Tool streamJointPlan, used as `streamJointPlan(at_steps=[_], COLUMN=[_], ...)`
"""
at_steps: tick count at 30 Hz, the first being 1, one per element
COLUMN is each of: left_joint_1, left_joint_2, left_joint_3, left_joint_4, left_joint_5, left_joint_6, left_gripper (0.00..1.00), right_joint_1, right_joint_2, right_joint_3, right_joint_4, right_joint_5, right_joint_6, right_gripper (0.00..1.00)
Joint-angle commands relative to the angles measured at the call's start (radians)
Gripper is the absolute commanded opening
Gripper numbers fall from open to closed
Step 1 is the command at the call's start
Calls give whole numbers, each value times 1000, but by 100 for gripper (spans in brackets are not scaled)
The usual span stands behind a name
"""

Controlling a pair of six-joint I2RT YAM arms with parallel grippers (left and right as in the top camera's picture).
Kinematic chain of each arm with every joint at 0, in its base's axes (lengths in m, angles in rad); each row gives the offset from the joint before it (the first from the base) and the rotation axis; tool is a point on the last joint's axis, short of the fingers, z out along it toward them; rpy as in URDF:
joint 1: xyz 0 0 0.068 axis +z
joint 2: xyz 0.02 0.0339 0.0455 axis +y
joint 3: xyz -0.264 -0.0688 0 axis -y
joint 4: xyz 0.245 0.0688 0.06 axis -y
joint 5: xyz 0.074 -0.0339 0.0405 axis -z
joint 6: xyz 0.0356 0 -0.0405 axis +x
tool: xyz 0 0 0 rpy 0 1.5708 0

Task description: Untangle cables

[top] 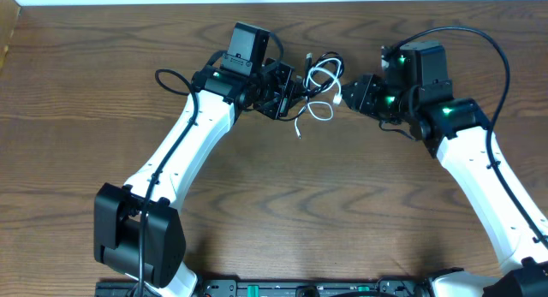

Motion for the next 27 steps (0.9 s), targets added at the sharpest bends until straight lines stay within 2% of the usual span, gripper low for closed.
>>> streamJointPlan(at_steps=[1,7,17,27], left_joint_1=[1,-1,-3,-48], left_joint_2=[1,1,1,1], left_joint_3=[6,5,5,5], left_joint_4=[-25,-179,-186,-186], left_joint_5=[-25,-227,-210,-173], left_joint_6=[-36,-37,-84,-113], left_gripper=[7,7,8,7], right_joint_1=[29,44,141,186], right_joint_2=[-18,-33,8,89], right_joint_3=[0,0,-1,-1], right_joint_4=[13,72,86,91], right_joint_5=[217,159,94,90], right_joint_6=[-20,-79,-98,-19], right_gripper=[47,54,53,51])
